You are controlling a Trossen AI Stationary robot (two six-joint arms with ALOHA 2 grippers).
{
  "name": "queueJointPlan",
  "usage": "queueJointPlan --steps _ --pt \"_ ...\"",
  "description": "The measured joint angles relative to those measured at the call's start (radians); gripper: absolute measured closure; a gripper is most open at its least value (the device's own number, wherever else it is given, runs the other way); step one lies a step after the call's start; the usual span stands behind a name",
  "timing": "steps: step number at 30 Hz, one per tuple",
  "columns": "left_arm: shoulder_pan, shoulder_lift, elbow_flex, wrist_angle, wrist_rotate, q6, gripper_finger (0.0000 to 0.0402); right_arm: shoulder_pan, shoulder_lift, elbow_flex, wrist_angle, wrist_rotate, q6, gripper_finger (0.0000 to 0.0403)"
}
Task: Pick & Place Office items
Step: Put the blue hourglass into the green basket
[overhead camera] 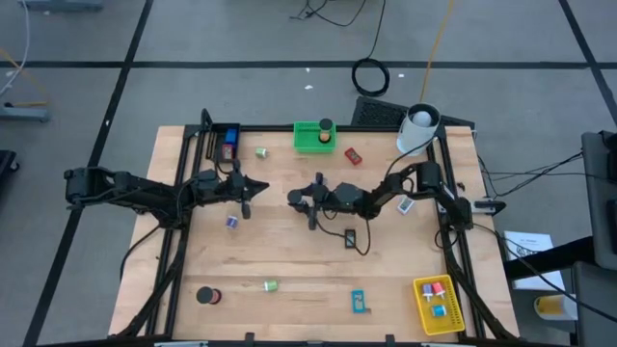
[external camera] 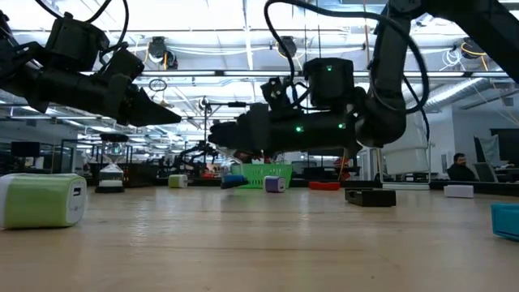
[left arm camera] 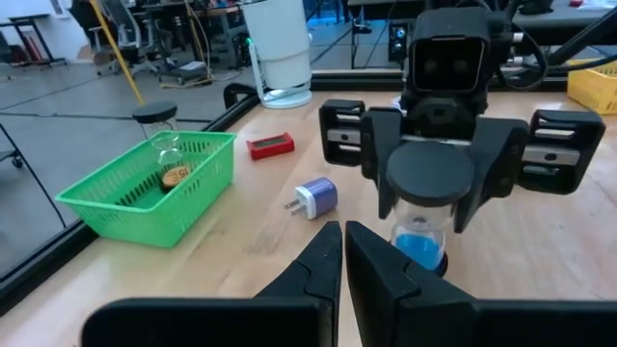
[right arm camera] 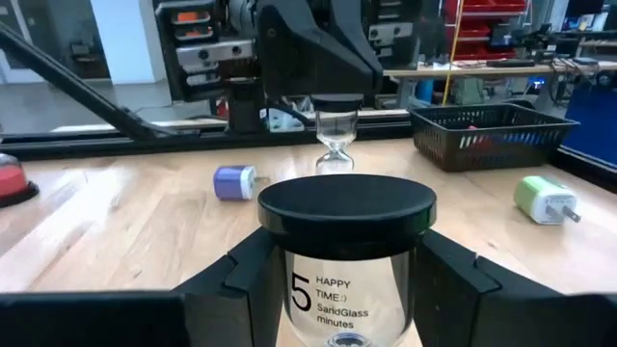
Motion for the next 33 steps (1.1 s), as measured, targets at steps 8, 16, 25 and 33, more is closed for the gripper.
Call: queueJointPlan --steps 8,16,25,33 --pt "0.0 0.0 0.0 -0.004 0.001 -0.038 0.0376 -0.002 -0.001 0.003 -0.043 0.003 0.043 0.019" --pt "0.0 0.0 0.0 -0.005 0.001 -0.037 0.0376 -0.002 -0.001 0.003 -0.069 0.012 0.049 0.0169" --pt "0.0 0.0 0.0 -0.019 0.001 -0.056 0.0376 -0.001 -0.15 0.002 -0.357 0.091 0.03 0.0119" --pt "0.0 0.0 0.0 -0.019 0.002 -0.089 0.0376 0.001 -0.381 0.002 -0.689 0.091 0.03 0.006"
